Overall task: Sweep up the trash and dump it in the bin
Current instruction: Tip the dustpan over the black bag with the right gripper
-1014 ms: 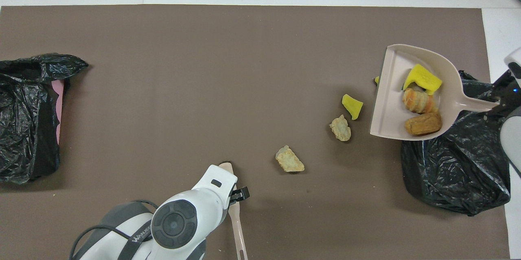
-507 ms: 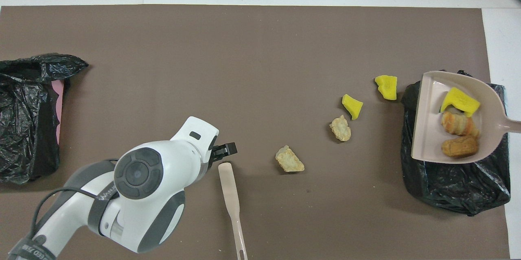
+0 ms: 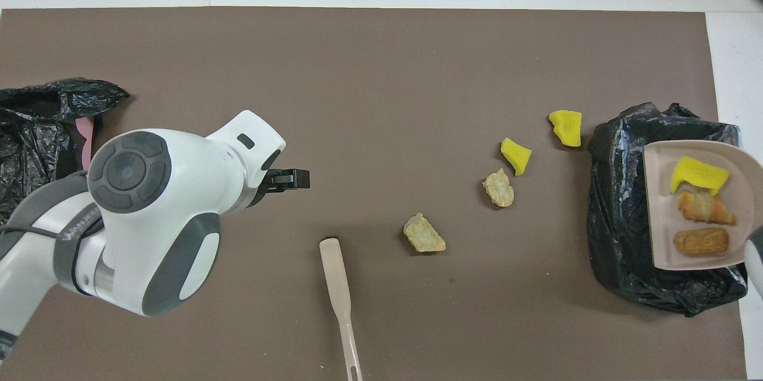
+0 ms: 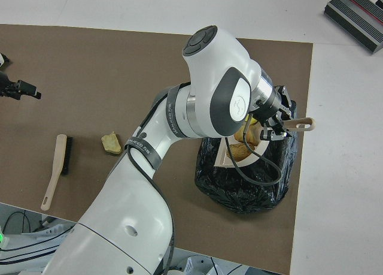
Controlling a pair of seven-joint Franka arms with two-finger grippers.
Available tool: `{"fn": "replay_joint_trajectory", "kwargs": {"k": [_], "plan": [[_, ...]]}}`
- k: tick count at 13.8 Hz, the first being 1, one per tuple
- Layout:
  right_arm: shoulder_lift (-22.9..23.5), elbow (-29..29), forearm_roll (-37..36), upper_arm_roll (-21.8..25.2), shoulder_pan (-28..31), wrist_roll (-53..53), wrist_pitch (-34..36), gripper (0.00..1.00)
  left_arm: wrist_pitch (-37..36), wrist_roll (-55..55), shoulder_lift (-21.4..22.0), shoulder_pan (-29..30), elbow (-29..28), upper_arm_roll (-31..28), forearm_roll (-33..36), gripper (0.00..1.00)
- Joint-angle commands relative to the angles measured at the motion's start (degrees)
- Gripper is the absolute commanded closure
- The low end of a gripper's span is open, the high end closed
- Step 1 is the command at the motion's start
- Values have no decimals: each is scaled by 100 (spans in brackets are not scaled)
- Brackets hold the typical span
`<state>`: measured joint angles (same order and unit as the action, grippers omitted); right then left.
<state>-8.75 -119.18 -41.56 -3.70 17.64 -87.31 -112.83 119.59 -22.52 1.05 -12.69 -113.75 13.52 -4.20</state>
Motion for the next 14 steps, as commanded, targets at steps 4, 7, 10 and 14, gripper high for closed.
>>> {"fn": "replay_joint_trajectory", "kwargs": {"k": [4,7,10,14], "plan": [[-373,-334,-1222,-35,-419,135,339,100,-735,1083,-325,136,907,37,271,0],[-373,-255,-1723,-70,-797,284,762,100,-744,1092,-342,179,951,28,271,0],[-426,-238,-2136,-105,-1139,293,1183,100,-770,1083,-351,311,1082,28,253,0],[-689,-395,-2435,-131,-1377,767,1605,100,-1314,1144,-728,320,1767,-24,367,0]]}}
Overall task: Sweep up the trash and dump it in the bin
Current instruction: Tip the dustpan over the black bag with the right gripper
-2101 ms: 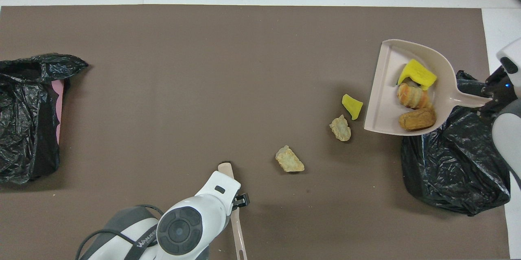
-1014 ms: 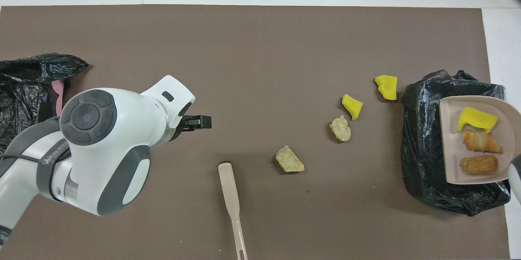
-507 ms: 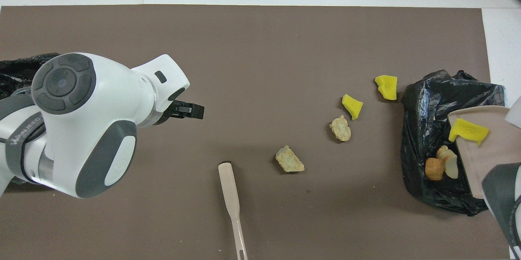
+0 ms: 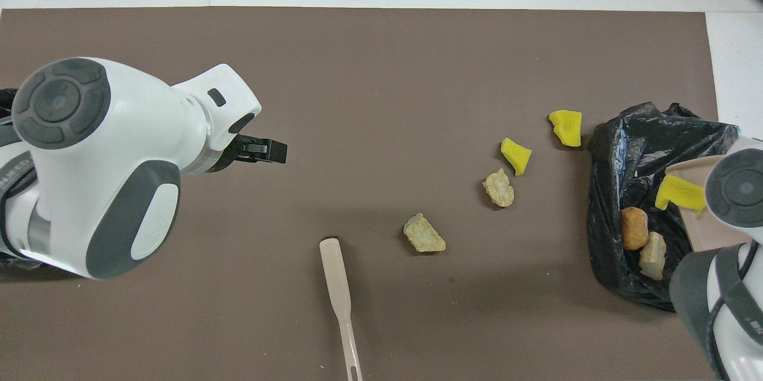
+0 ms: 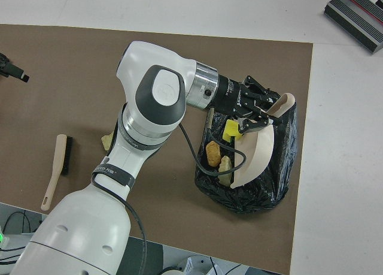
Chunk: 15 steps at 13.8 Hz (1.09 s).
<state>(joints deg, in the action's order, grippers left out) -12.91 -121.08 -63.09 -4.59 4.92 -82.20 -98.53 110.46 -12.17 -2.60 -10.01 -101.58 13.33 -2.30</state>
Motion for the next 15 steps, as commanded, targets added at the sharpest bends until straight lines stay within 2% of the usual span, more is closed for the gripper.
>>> {"fn": "replay_joint_trajectory", "kwargs": {"k": [1,4,6,9,11,15], "plan": [[-300,-240,-413,-41,-331,353,333,100,-551,162,-425,17,743,-267,221,0],[-370,-267,-738,-50,-492,827,624,100,-622,232,-444,-54,895,-673,151,0],[-703,-625,-749,-50,-762,1229,887,100,-789,232,-417,-80,903,-1050,-59,0],[-731,-689,-530,-50,-782,1760,1274,100,-1245,250,-391,-72,1130,-1560,-279,0],[-687,-445,-197,-50,-782,1751,1432,100,-1535,241,-373,-19,1237,-1772,-254,0],[-424,337,418,-6,-650,1733,1433,100,-1755,250,-83,200,1237,-1834,-175,0]]}}
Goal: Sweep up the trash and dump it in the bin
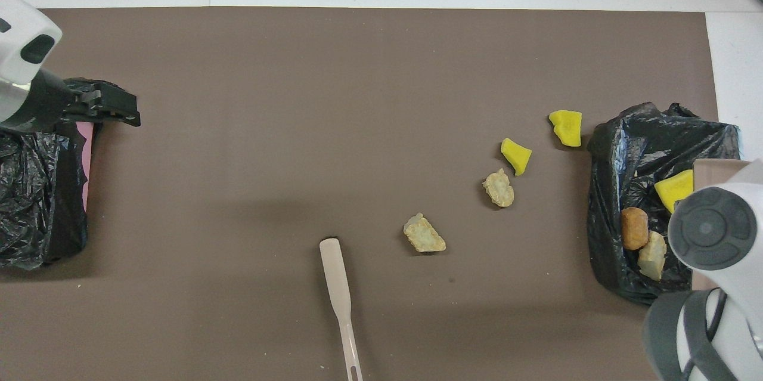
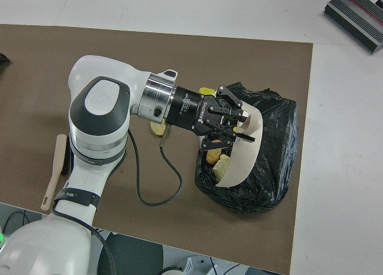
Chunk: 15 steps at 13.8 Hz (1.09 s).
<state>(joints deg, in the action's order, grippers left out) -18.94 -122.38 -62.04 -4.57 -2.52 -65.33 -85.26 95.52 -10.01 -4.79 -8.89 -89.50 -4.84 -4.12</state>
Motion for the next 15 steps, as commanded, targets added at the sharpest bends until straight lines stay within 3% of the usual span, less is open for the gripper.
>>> {"fn": "replay_joint_trajectory", "kwargs": {"k": [1,3,7,10,15], "plan": [[302,670,429,-9,86,56,115,100,-410,69,136,159,73,-8,17,0],[688,1161,813,-18,77,47,115,100,-657,883,127,344,143,-17,26,0],[1461,2313,2043,-18,76,782,247,100,-658,993,363,353,74,27,26,0],[1586,2421,3246,-9,147,2026,125,100,-701,1054,435,344,-15,27,43,0],[2305,2665,3988,-97,-238,4252,36,100,-754,1274,435,265,-32,36,307,0]]}}
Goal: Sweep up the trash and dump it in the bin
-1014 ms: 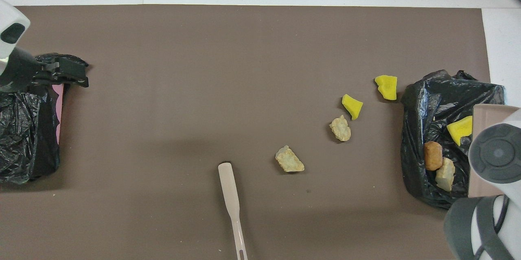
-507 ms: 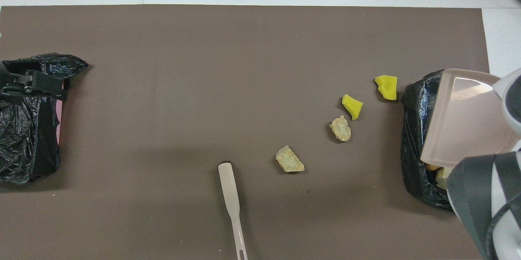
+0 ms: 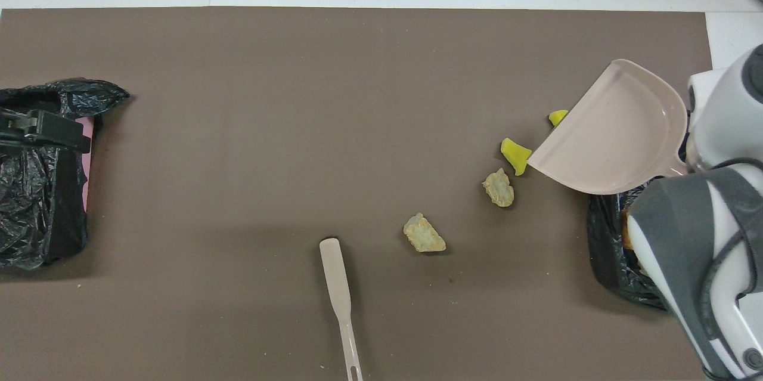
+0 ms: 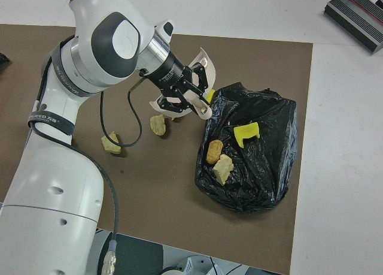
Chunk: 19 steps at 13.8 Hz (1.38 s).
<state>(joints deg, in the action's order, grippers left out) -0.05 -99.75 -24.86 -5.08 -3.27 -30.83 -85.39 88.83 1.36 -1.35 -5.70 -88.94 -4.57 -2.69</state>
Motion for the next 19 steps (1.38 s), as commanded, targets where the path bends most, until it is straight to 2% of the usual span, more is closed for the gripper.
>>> {"fn": "replay_joint_trajectory", "kwargs": {"k": [1,5,7,9,11,14,16,19], "plan": [[714,699,358,-54,-374,1180,84,100,-85,136,99,-63,-88,8,172,0],[1805,1816,1156,-54,-937,3069,23,100,-85,320,319,-81,-456,26,365,0],[2122,1959,1780,-54,-1148,4062,-178,100,-15,566,520,-37,-772,17,366,0],[2438,2081,2150,-54,-1508,5056,-609,100,-15,524,521,7,-739,8,348,0],[3017,2773,2476,-46,-1868,5699,-619,100,11,514,477,-2,-703,8,357,0],[3800,3627,2547,-54,-2273,6386,-698,100,21,514,477,7,-703,8,348,0],[3924,3638,2714,-89,-2431,6579,-1118,100,21,514,477,7,-703,8,348,0],[3995,3629,2977,-124,-2494,6739,-1375,100,21,514,477,7,-703,8,357,0]]}}
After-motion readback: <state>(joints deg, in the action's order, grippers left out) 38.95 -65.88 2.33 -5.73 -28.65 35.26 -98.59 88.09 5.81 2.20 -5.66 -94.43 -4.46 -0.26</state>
